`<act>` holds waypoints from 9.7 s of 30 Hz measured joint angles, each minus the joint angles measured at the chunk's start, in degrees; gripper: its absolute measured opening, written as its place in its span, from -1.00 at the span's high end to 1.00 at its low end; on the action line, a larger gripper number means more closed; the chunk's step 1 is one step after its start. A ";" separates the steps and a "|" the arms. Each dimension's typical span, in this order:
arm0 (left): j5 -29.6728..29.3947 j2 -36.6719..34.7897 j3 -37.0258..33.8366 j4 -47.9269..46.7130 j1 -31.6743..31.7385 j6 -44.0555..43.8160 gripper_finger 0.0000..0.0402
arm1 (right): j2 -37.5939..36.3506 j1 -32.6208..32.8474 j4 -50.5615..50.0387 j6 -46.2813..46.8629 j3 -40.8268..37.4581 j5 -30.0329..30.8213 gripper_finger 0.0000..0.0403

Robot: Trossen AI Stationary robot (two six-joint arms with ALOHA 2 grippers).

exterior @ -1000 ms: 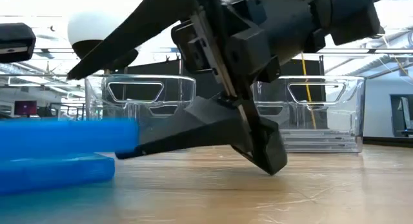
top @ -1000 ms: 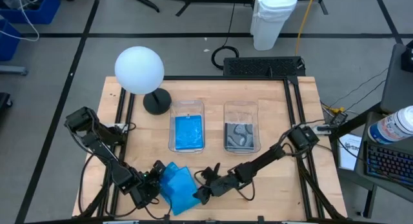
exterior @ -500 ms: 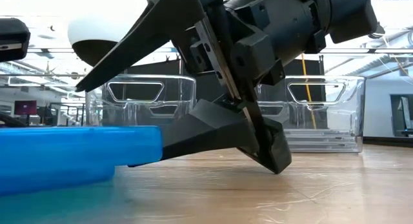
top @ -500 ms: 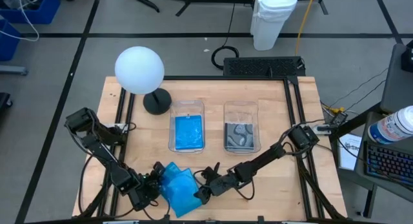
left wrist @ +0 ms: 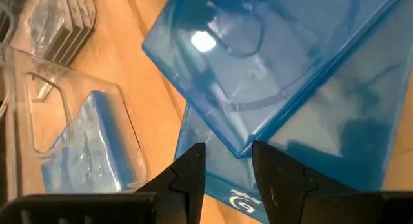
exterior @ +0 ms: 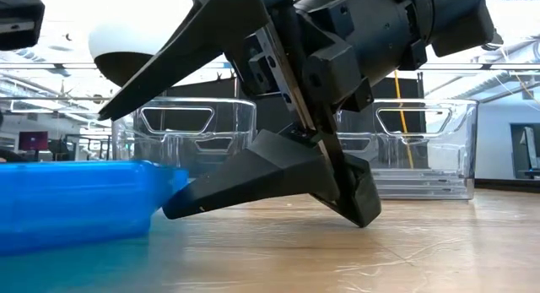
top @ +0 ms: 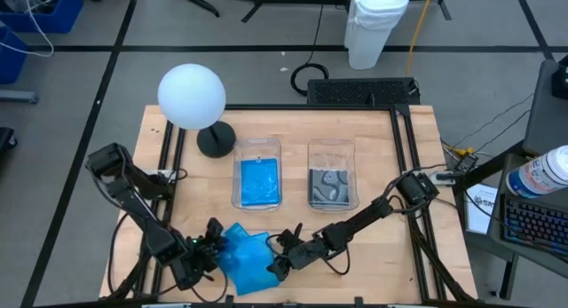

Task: Pick & place jewel cases by type
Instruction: Put the blue CD case into the left transparent bin

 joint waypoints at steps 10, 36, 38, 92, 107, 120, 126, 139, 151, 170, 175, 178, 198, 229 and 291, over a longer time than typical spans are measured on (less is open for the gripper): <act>3.30 0.64 0.04 8.63 -3.44 2.70 0.35 | 0.00 -0.02 0.02 -1.07 0.00 0.14 -0.09; 0.54 12.53 0.20 22.80 2.85 10.79 0.35 | 0.00 0.02 0.32 -1.50 0.00 1.41 -0.09; 0.58 12.75 0.22 22.91 3.24 10.76 0.35 | 0.00 0.04 0.54 -2.17 0.00 1.40 -0.09; -14.60 5.43 -0.02 24.46 -9.82 -14.32 0.35 | -30.59 -11.98 -2.68 -43.49 0.00 5.03 0.90; -14.43 5.39 -0.02 19.71 -9.70 -13.89 0.35 | -25.68 -32.36 -17.52 -30.51 2.39 -15.78 0.95; -12.17 5.39 -0.02 14.32 -9.45 -16.11 0.35 | -10.13 -33.09 -37.76 -28.67 22.82 -19.70 0.94; -9.99 5.39 -0.04 11.89 -9.45 -17.87 0.35 | -9.92 -33.77 -37.90 -26.53 22.64 -21.22 0.92; -10.08 5.39 -0.02 10.34 -9.45 -20.29 0.35 | -9.90 -33.77 -36.99 -27.13 22.64 -23.97 0.90; -10.10 5.39 -0.02 10.41 -9.45 -20.10 0.35 | -8.90 -31.68 -37.41 -9.64 22.56 -22.49 0.94; -10.05 5.39 -0.04 10.66 -9.45 -20.05 0.35 | -5.22 -31.15 -32.97 -8.40 22.60 -23.74 0.72; -10.04 5.39 -0.04 10.86 -9.45 -20.10 0.35 | -5.18 -31.12 -32.77 -8.06 22.60 -23.70 0.53; -10.04 5.39 -0.03 10.89 -9.45 -20.10 0.35 | -5.18 -31.12 -32.89 -7.96 22.60 -23.76 0.45; -9.88 5.39 -0.04 11.05 -9.45 -20.32 0.35 | -6.76 -30.64 -38.11 -10.80 22.62 -22.98 0.34; -9.70 5.39 -0.04 11.37 -9.40 -23.18 0.35 | -27.85 -9.83 -47.68 -45.07 22.60 20.24 0.35; 12.68 5.63 6.27 -9.89 -5.60 -62.86 0.35 | -2.67 -2.68 -14.69 -43.84 8.51 16.59 1.00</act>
